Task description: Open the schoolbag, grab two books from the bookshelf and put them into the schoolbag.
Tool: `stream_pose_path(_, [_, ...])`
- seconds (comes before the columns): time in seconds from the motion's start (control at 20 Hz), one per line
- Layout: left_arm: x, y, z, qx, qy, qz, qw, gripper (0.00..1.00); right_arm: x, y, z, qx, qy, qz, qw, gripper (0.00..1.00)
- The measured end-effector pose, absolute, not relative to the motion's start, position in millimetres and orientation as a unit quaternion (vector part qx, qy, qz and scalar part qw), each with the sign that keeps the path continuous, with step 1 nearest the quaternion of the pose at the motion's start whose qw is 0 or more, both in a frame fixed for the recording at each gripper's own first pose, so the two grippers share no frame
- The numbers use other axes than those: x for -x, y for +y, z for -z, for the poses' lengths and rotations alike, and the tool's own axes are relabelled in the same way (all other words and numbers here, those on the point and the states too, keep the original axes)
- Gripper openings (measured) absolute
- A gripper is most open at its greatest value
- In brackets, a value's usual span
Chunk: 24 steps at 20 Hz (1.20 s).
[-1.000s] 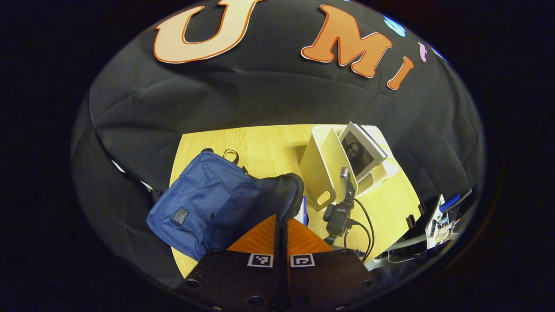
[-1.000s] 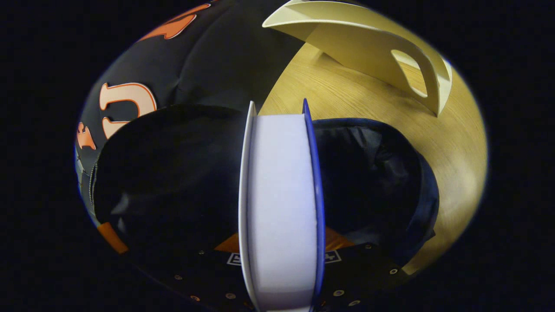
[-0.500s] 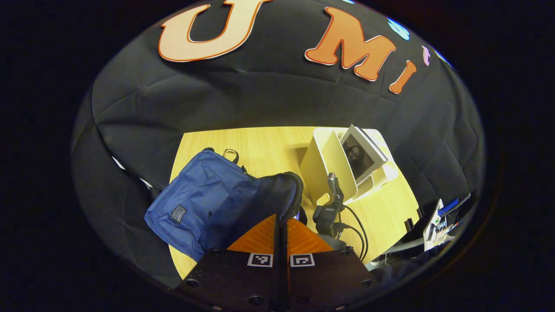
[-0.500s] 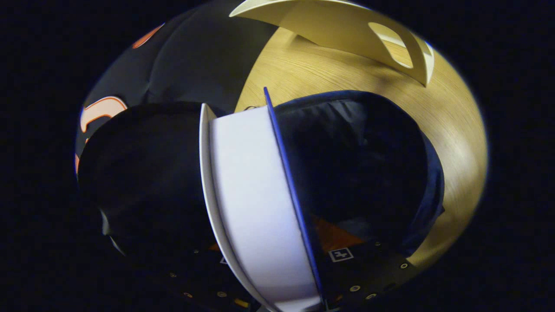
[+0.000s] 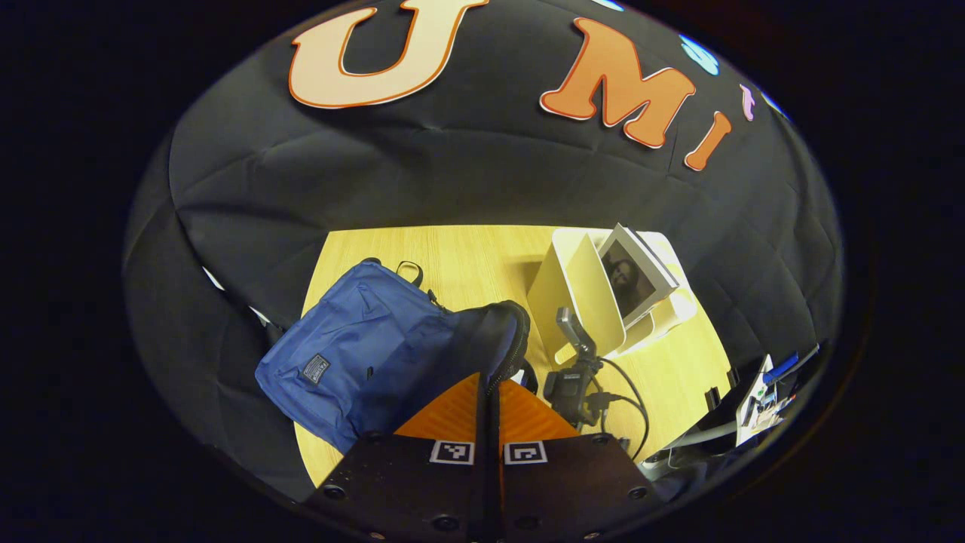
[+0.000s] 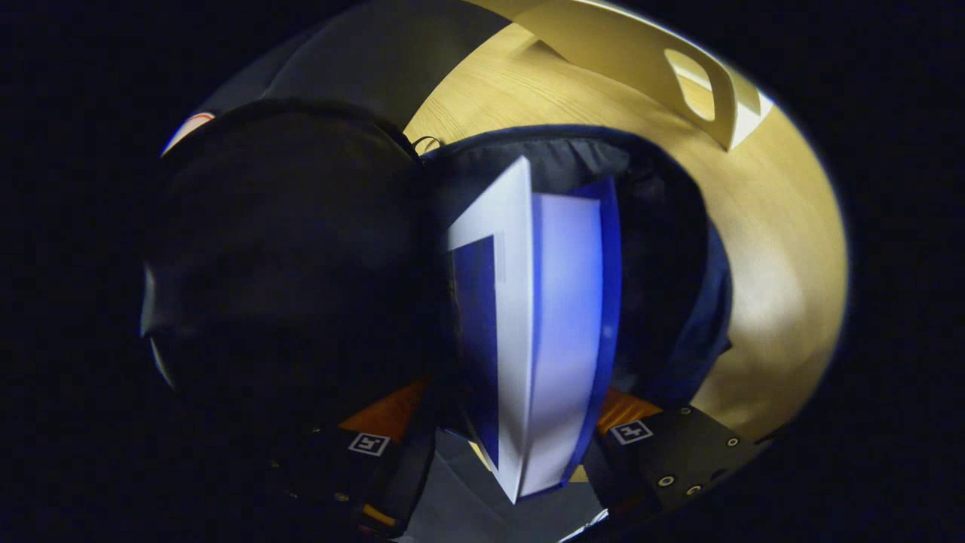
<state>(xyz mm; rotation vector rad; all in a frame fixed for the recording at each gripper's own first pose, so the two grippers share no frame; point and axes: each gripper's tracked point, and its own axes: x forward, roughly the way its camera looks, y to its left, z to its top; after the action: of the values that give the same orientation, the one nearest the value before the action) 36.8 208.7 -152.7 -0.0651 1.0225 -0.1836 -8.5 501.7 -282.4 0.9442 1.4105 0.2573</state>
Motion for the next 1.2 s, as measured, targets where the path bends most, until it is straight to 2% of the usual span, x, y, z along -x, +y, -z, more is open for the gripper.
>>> stream_pose_path(0.05, [-36, 207, 154, 0.033, 0.490, 0.088, 0.866, 0.00, 10, 492, 278, -0.408, 0.621, -0.115, 0.659, 0.91])
stream_pose_path(0.1, [-36, 206, 155, 0.034, 0.492, 0.088, 0.865, 0.00, 9, 484, 274, -0.400, 0.622, -0.115, 0.663, 0.95])
stream_pose_path(0.3, [-36, 207, 156, 0.042, 0.489, 0.085, 0.867, 0.01, 16, 457, 258, -0.385, 0.627, -0.126, 0.665, 0.95])
stream_pose_path(0.55, [-36, 205, 159, 0.042, 0.487, 0.077, 0.869, 0.01, 21, 433, 228, -0.385, 0.620, -0.170, 0.662, 0.95])
stream_pose_path(0.8, [-35, 200, 162, 0.010, 0.485, 0.075, 0.871, 0.01, 6, 354, 189, -0.333, 0.569, -0.172, 0.732, 0.94])
stream_pose_path(1.05, [-33, 193, 167, -0.043, 0.479, 0.074, 0.874, 0.00, -32, 250, 159, -0.272, 0.514, -0.113, 0.806, 0.93])
stream_pose_path(1.2, [-35, 189, 169, -0.065, 0.478, 0.071, 0.873, 0.00, -53, 197, 149, -0.248, 0.495, -0.080, 0.829, 0.93])
